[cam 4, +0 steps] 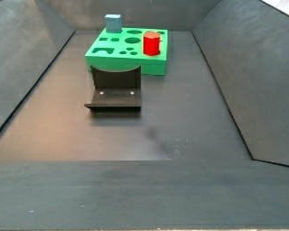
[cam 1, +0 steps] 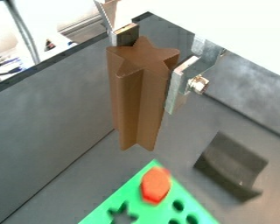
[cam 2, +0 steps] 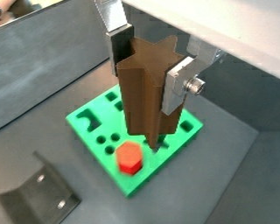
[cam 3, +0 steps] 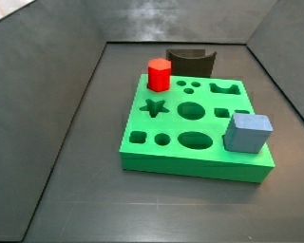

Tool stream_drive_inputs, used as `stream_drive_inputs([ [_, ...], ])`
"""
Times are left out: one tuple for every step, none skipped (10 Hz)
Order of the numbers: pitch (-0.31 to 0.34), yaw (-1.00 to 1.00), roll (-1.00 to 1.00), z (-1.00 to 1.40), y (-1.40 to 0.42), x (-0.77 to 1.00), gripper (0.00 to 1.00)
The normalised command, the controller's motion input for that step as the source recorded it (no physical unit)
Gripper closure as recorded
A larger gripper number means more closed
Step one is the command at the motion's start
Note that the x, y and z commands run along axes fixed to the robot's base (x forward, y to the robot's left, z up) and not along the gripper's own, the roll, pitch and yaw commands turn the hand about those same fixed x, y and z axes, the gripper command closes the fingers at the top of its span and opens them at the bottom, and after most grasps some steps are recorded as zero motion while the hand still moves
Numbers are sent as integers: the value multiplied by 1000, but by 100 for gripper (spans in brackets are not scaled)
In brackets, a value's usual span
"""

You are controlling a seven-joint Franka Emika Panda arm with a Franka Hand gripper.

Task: Pick up the star object. Move up. Move to above the board. Insert the star object.
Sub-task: Move to above the board, then insert the star object.

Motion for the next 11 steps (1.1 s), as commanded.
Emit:
stream_drive_inputs([
  [136, 11, 6, 89, -1000, 177, 100],
  [138, 5, 10, 100, -957, 200, 100],
  [134, 9, 11, 83, -772, 182, 100],
  [134, 9, 26, 56, -404, 127, 100],
  [115, 9, 32, 38, -204, 93, 100],
  [-44, 17, 0, -66, -71, 0, 100],
  [-84, 9, 33, -483, -129, -51, 100],
  [-144, 0, 90, -763, -177, -57, 100],
  [-154, -94, 91, -889, -154, 0, 100],
  [-169, -183, 70, -889, -60, 0, 100],
  [-123, -346, 99, -754, 17, 26, 100],
])
